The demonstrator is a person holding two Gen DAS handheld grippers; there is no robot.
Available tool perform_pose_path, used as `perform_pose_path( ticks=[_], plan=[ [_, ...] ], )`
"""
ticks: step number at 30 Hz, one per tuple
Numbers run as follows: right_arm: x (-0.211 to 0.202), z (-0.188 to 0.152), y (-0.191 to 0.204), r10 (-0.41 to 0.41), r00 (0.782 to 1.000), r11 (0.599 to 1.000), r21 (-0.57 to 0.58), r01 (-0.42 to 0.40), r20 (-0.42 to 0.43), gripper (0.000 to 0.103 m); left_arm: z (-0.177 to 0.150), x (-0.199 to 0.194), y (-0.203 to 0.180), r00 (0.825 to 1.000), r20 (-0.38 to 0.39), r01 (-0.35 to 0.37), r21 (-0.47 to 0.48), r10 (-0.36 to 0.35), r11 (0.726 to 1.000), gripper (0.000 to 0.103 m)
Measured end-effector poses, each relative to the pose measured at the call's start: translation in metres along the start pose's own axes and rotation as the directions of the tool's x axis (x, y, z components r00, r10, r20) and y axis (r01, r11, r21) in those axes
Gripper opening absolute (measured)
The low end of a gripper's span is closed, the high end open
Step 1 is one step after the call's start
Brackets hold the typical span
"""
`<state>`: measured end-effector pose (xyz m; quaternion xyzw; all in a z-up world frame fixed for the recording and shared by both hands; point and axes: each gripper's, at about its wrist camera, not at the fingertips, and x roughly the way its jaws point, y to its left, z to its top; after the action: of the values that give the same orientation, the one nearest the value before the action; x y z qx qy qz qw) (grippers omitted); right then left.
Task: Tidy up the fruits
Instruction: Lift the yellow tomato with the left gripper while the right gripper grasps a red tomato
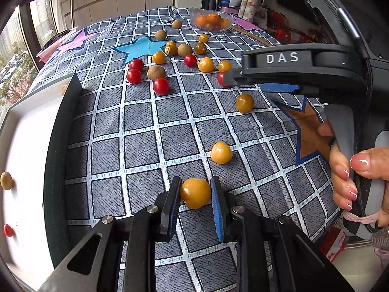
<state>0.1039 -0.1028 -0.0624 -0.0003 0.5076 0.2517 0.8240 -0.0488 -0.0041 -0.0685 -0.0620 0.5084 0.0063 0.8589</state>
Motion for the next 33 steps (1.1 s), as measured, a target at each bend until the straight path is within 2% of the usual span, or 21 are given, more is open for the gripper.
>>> perform_pose_path(
  ticks=[3, 5, 7, 8, 9, 11, 15, 18, 25, 33],
  plan=[
    [0.016, 0.006, 0.007, -0.017, 1.0, 1.0, -0.016, 0.017, -0.025, 0.066, 0.002, 0.002, 0.0, 1.0, 0.0, -0.006, 0.007, 0.006, 1.0, 0.026],
    [0.022, 0.01, 0.015, -0.074, 0.997, 0.996, -0.05, 0.073, -0.014, 0.059, 0.003, 0.003, -0.001, 1.0, 0.003, -0.013, 0.011, 0.013, 1.0, 0.026],
    [0.027, 0.012, 0.023, -0.135, 0.991, 0.986, -0.098, 0.133, -0.012, 0.043, 0.005, 0.004, -0.001, 1.0, 0.006, -0.017, 0.017, 0.017, 1.0, 0.026],
    [0.028, 0.012, 0.024, -0.144, 0.99, 0.984, -0.108, 0.142, -0.007, 0.026, 0.005, 0.005, -0.002, 1.0, 0.009, -0.022, 0.025, 0.022, 0.999, 0.026],
    [0.027, 0.013, 0.023, -0.139, 0.99, 0.985, -0.102, 0.137, -0.006, 0.022, 0.005, 0.006, -0.003, 1.0, 0.01, -0.028, 0.036, 0.028, 0.999, 0.026],
    [0.023, 0.012, 0.014, -0.091, 0.996, 0.994, -0.056, 0.09, -0.014, 0.022, 0.005, 0.006, -0.004, 0.999, 0.012, -0.032, 0.049, 0.032, 0.998, 0.026],
    [0.009, 0.002, -0.003, 0.011, 0.999, 0.999, 0.049, -0.01, -0.036, 0.022, 0.003, 0.003, -0.001, 1.0, 0.006, 0.003, 0.028, -0.003, 1.0, 0.026],
    [-0.005, -0.009, -0.006, 0.028, 0.999, 0.998, 0.052, -0.026, -0.032, 0.022, 0.001, -0.004, 0.0, 1.0, 0.008, 0.022, 0.017, -0.022, 1.0, 0.026],
    [-0.036, -0.033, 0.002, 0.066, 0.998, 0.997, 0.047, -0.065, -0.016, 0.022, -0.005, -0.039, 0.008, 0.997, 0.072, 0.022, 0.023, -0.024, 0.999, 0.026],
    [-0.057, -0.046, 0.037, 0.087, 0.996, 0.996, -0.016, -0.088, -0.019, 0.022, -0.021, -0.081, 0.049, 0.989, 0.147, -0.01, -0.038, 0.016, 0.999, 0.026]
  ],
)
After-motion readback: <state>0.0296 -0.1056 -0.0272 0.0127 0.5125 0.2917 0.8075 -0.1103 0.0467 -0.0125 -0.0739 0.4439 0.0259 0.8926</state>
